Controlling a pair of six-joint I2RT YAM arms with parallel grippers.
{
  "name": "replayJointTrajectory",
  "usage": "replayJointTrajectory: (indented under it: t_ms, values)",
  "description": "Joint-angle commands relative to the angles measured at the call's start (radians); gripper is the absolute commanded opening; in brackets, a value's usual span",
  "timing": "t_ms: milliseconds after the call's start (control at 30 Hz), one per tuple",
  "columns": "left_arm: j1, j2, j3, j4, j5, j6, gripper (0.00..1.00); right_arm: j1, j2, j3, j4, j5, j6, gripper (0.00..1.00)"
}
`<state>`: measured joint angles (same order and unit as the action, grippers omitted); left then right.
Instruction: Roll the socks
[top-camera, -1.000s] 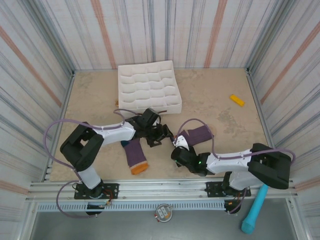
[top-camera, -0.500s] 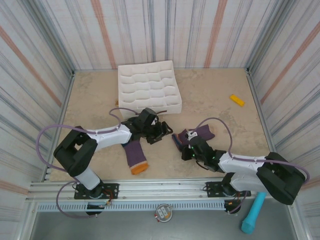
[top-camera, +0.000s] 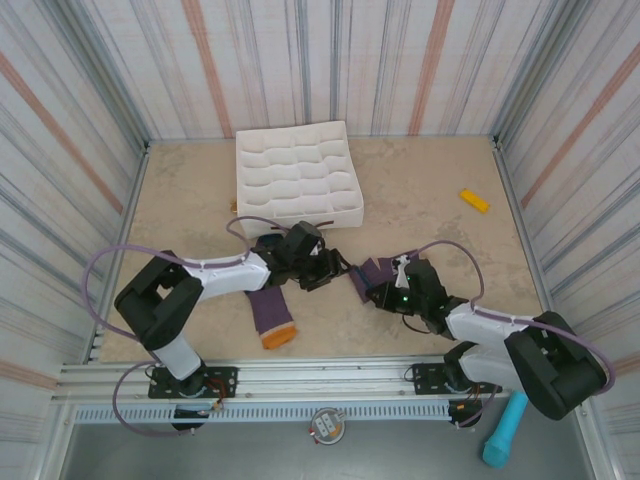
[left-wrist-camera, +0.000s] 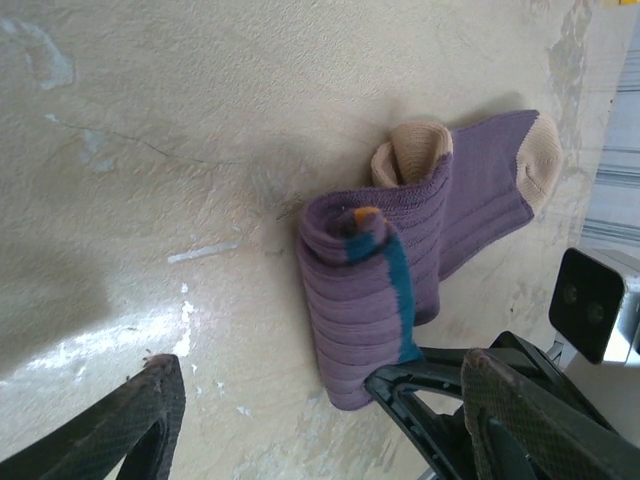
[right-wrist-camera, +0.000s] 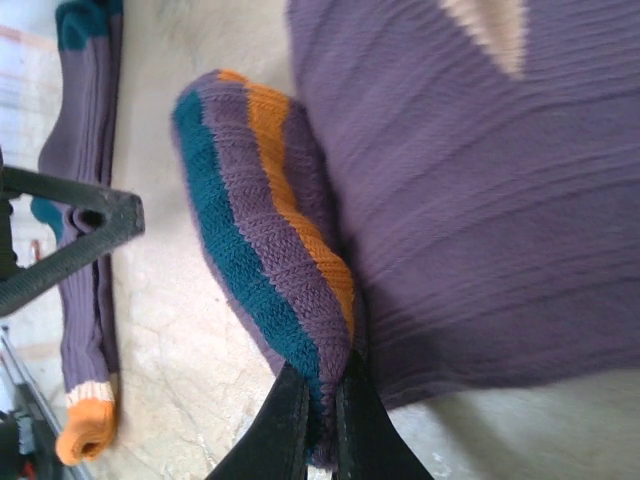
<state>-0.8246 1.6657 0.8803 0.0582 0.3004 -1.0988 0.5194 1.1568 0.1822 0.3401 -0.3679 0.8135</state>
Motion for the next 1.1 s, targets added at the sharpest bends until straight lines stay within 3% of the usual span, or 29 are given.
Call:
replayJointTrajectory:
  t_ms: [0, 167, 733, 967, 1067]
  values:
    - [-0.023, 0.03, -0.003, 0.035, -0.015, 0.017, 0.73, -0.048, 0.055, -0.03, -0.085, -0.108, 0.063, 0.0]
    - [-0.042, 0.063, -0.001, 0.059, -0.014, 0.026, 0.71, -0.114, 0.123, -0.031, -0.043, -0.175, 0.085, 0.0]
    - [-0.056, 0.179, 0.071, 0.071, -0.024, 0.078, 0.63, -0.151, 0.259, 0.023, -0.018, -0.226, 0.091, 0.0]
    - [-0.054, 0.214, 0.091, 0.035, -0.045, 0.047, 0.55, -0.163, 0.294, 0.032, 0.031, -0.251, 0.104, 0.0]
    - [-0.05, 0.224, 0.108, -0.011, -0.055, 0.039, 0.45, -0.163, 0.294, 0.04, 0.033, -0.265, 0.101, 0.0]
